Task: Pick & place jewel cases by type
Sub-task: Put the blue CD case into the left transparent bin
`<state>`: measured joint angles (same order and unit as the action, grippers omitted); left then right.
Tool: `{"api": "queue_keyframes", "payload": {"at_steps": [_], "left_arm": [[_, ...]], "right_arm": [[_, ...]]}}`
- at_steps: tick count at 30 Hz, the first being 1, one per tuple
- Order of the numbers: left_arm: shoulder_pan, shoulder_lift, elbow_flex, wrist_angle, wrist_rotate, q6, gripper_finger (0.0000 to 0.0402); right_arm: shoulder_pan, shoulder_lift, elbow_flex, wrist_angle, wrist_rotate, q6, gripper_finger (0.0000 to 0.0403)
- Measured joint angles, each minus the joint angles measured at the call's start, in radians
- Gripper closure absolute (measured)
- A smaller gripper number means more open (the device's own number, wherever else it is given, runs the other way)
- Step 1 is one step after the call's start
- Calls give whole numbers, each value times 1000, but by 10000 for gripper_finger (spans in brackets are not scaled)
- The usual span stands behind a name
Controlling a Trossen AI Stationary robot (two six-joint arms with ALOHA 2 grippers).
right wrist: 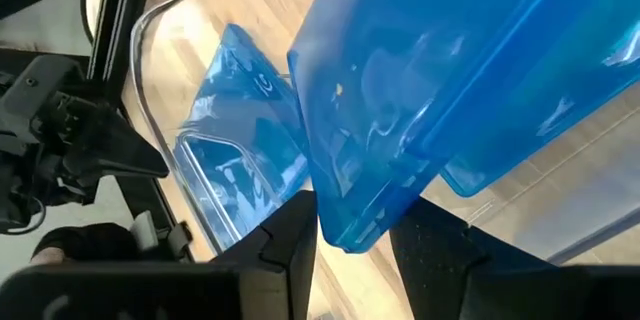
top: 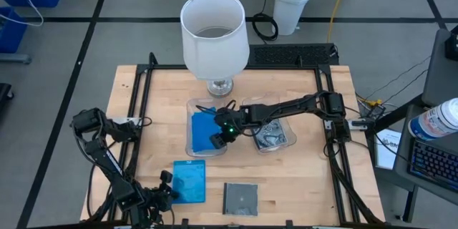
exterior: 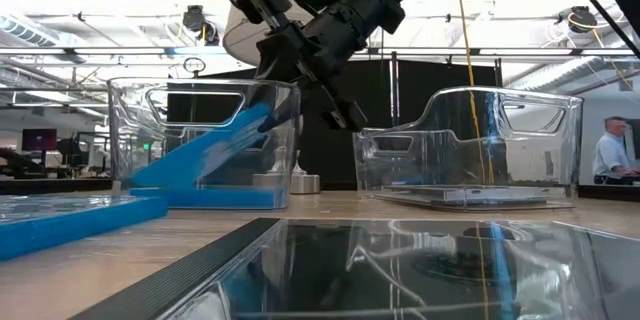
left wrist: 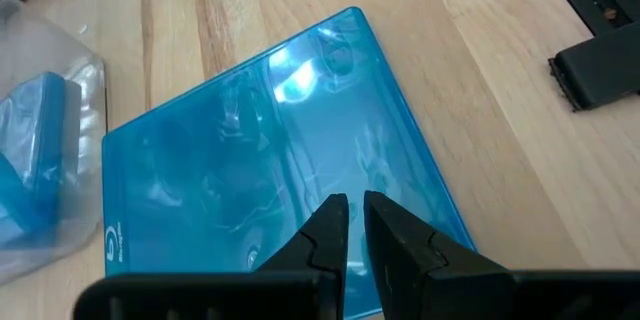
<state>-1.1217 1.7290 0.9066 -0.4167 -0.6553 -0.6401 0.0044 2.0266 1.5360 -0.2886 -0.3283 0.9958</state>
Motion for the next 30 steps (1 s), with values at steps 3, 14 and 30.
{"api": "queue_keyframes", "payload": {"at_steps": [3, 14, 30], "left_arm": [[0, 0, 0, 0, 0, 2, 355], [0, 0, 0, 1, 0, 9, 355], [21, 0, 0, 3, -31, 34, 355]], "right_arm": [[0, -2, 0, -2, 2, -14, 287], [0, -8, 0, -17, 43, -135, 286], [0, -21, 1, -89, 93, -332, 286]]}}
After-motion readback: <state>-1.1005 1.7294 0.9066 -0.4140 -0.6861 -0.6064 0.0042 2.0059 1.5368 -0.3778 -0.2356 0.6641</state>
